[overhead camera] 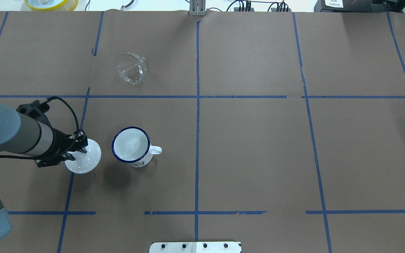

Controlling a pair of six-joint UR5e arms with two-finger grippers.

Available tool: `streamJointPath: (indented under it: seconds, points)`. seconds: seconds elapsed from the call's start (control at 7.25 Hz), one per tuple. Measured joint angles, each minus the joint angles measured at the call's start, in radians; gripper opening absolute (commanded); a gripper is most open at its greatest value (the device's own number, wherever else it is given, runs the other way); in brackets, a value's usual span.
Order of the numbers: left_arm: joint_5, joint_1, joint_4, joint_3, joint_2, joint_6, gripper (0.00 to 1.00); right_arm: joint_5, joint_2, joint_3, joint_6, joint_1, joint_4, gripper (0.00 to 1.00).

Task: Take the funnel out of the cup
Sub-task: 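Lift the white lid with the left gripper and carry it over the mug, then lower the white lid onto the mug rim and settle it with the left gripper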

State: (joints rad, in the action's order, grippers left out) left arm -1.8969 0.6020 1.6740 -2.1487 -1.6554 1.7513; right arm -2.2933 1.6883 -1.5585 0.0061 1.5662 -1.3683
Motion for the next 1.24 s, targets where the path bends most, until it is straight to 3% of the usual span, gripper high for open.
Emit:
streamJointPath:
  seconds: [0.28,0.41,0.83,1.24]
  points:
    - [-0.003,0.020,-0.125,-0.082,-0.038,-0.022,0.00,0.000,0.000,0.000,0.000,0.000,0.000,1.00]
    - [-0.004,0.026,-0.200,-0.087,-0.103,-0.024,0.00,0.000,0.001,0.000,0.000,0.000,0.000,1.00]
    - [-0.012,0.018,-0.374,0.031,-0.345,-0.013,0.00,0.000,0.001,0.000,0.000,0.000,0.000,1.00]
    - [-0.023,-0.010,-0.345,0.123,-0.414,0.009,0.00,0.000,0.001,0.000,0.000,0.000,0.000,1.00]
